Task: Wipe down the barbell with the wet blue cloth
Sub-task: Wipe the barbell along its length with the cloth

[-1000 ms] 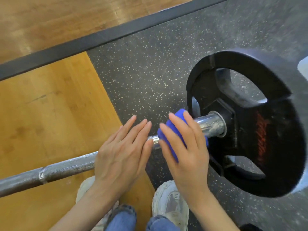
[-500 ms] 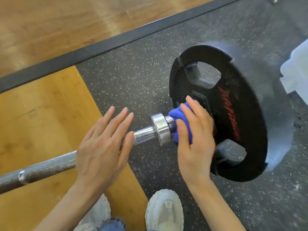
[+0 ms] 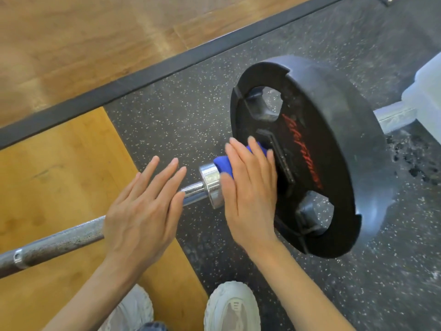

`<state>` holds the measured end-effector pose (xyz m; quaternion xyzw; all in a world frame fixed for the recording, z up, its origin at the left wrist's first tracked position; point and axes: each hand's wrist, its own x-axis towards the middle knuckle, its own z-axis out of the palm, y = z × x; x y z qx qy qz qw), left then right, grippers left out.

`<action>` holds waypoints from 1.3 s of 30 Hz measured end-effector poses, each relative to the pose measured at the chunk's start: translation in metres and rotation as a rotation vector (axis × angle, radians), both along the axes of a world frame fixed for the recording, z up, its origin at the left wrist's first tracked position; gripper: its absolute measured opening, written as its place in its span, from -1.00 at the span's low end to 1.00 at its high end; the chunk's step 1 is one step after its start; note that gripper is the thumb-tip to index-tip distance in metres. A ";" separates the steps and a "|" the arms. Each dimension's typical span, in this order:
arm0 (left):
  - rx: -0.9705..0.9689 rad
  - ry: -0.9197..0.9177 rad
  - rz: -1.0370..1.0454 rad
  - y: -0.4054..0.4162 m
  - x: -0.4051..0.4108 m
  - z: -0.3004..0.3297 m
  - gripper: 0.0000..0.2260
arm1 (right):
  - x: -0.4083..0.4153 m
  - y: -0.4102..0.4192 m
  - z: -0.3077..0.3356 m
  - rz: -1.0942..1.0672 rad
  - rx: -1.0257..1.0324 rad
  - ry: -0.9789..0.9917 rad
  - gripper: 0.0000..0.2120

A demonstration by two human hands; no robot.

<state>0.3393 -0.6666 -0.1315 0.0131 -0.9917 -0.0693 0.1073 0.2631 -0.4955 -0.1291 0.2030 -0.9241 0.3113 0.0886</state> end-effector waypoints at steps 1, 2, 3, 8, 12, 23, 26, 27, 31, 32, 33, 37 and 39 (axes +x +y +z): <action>-0.002 0.002 0.003 -0.001 -0.002 0.000 -0.62 | -0.012 -0.004 0.002 -0.009 -0.006 0.018 -0.46; -0.003 0.002 0.004 -0.003 -0.003 0.000 -0.63 | -0.018 -0.006 0.003 -0.009 -0.021 0.025 -0.46; 0.000 0.000 0.002 -0.004 -0.004 0.000 -0.63 | -0.016 -0.005 0.001 0.003 -0.037 0.019 -0.48; 0.001 -0.019 0.007 -0.009 -0.008 0.002 -0.61 | 0.012 0.012 -0.017 0.036 -0.094 0.006 -0.53; 0.014 -0.031 -0.030 -0.015 -0.011 0.003 -0.60 | -0.027 -0.008 -0.004 0.032 -0.063 0.050 -0.57; -0.006 0.016 -0.007 -0.024 -0.026 0.001 -0.61 | -0.044 -0.013 -0.007 0.103 -0.059 0.081 -0.53; 0.048 0.004 0.023 -0.027 -0.033 0.004 -0.58 | -0.054 -0.019 -0.007 0.107 -0.004 0.121 -0.51; 0.079 -0.005 0.030 -0.027 -0.036 0.006 -0.57 | -0.057 -0.020 -0.005 0.114 0.012 0.117 -0.50; 0.237 -0.003 -0.032 -0.018 -0.042 0.014 -0.51 | -0.056 -0.017 0.002 0.156 0.043 0.062 -0.50; 0.261 -0.001 -0.049 -0.014 -0.044 0.016 -0.51 | -0.052 -0.014 0.001 0.165 0.044 0.042 -0.52; 0.278 -0.003 -0.065 -0.009 -0.046 0.017 -0.51 | -0.046 -0.010 0.000 0.170 0.042 0.028 -0.53; 0.254 -0.008 -0.088 0.006 -0.053 0.012 -0.49 | -0.033 -0.002 -0.012 0.149 0.021 0.000 -0.54; 0.236 0.024 -0.069 0.007 -0.056 0.007 -0.49 | -0.038 -0.010 -0.011 0.129 0.027 0.006 -0.53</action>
